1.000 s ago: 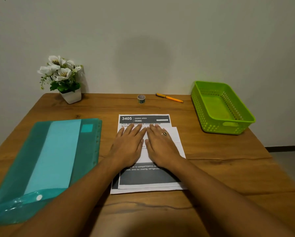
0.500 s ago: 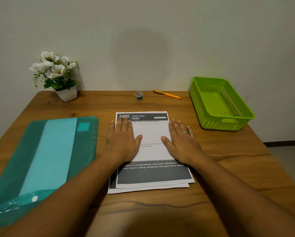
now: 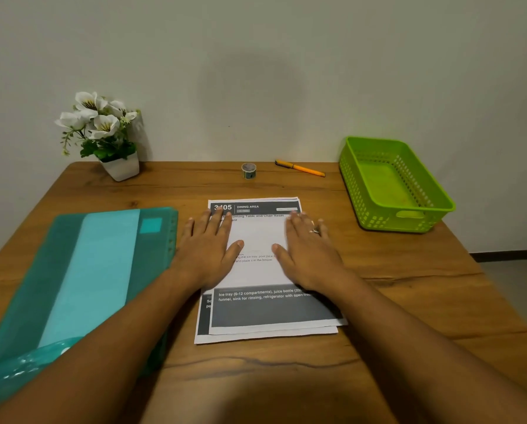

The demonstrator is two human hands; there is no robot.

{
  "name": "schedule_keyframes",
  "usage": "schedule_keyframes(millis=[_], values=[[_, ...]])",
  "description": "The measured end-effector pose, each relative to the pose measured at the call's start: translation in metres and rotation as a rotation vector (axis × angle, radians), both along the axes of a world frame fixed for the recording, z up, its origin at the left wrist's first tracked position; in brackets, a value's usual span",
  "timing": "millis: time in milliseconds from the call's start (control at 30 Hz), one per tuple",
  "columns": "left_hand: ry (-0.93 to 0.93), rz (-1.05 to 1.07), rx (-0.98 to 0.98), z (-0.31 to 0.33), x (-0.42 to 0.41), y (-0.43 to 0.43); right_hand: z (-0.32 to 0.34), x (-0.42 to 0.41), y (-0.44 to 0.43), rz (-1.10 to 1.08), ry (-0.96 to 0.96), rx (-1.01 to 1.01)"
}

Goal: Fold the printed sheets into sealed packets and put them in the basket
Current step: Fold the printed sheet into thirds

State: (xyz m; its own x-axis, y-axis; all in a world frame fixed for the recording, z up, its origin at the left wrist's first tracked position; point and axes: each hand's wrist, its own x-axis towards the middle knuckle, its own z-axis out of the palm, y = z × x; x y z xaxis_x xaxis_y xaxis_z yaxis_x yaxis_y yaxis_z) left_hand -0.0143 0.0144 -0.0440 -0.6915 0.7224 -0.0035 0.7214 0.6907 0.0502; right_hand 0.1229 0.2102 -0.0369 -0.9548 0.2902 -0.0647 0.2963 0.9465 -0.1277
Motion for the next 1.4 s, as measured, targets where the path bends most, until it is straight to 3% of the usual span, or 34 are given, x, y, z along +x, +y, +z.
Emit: schedule_keyframes(millis=[100, 233, 500, 833, 1400], values=[[0.006, 0.003, -0.008, -0.001, 0.000, 0.000, 0.001, -0.021, -0.036, 0.144, 0.028, -0.046], [0.016, 0.004, -0.014, -0.005, -0.001, 0.000, -0.004, -0.029, -0.050, 0.178, 0.049, -0.073], [-0.011, 0.002, -0.001, -0.002, -0.002, -0.001, -0.006, 0.012, 0.027, -0.007, 0.004, -0.070], [-0.077, -0.056, -0.152, 0.038, -0.017, 0.010, 0.029, 0.002, 0.036, 0.024, -0.071, -0.040], [-0.155, -0.054, -0.161, 0.052, -0.027, 0.022, 0.059, -0.016, 0.049, 0.048, -0.212, -0.108]])
